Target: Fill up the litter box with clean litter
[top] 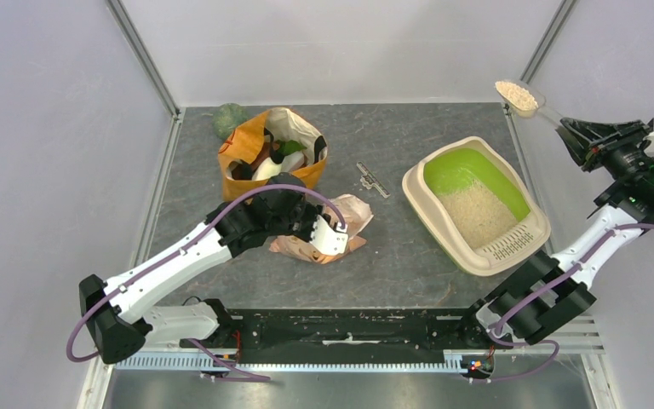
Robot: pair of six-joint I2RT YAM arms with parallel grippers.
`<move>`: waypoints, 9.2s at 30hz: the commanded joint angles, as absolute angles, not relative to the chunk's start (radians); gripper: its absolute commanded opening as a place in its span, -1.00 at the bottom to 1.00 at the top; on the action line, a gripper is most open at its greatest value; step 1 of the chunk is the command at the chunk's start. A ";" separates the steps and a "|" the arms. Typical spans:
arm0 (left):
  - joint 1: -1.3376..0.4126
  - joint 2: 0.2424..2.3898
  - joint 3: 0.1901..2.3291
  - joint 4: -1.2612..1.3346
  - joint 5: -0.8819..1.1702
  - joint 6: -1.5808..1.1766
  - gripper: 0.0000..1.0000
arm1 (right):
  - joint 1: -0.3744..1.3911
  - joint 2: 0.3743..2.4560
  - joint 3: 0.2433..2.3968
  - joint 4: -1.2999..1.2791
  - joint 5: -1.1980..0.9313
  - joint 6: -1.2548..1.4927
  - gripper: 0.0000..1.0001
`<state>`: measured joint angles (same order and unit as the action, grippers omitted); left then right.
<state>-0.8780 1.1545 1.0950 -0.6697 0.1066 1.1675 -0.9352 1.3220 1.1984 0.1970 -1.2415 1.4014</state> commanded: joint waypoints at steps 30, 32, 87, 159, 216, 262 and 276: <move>-0.842 1.107 1.039 -0.609 0.144 1.210 -0.96 | -0.536 1.401 1.398 -0.972 -0.350 -0.057 -1.00; -0.842 1.108 1.039 -0.607 0.144 1.208 -0.96 | -0.472 1.416 1.403 -0.920 -0.334 -0.033 -1.00; -0.827 1.131 1.087 -0.635 0.107 1.118 -0.96 | -0.198 1.299 1.509 -1.026 -1.194 0.190 -1.00; -0.830 1.121 1.085 -0.641 0.156 1.150 -0.96 | 0.299 1.565 1.002 0.024 -1.112 0.782 -1.00; -0.832 1.123 1.087 -0.631 0.144 1.160 -0.96 | 0.074 1.305 0.853 -0.226 -1.253 0.791 -1.00; -0.831 1.132 1.114 -0.649 0.140 1.169 -0.96 | -0.312 1.213 0.884 -0.643 -1.500 0.509 -1.00; -0.832 1.143 1.126 -0.649 0.144 1.172 -0.96 | -0.523 1.295 1.037 -0.731 -1.566 0.441 -1.00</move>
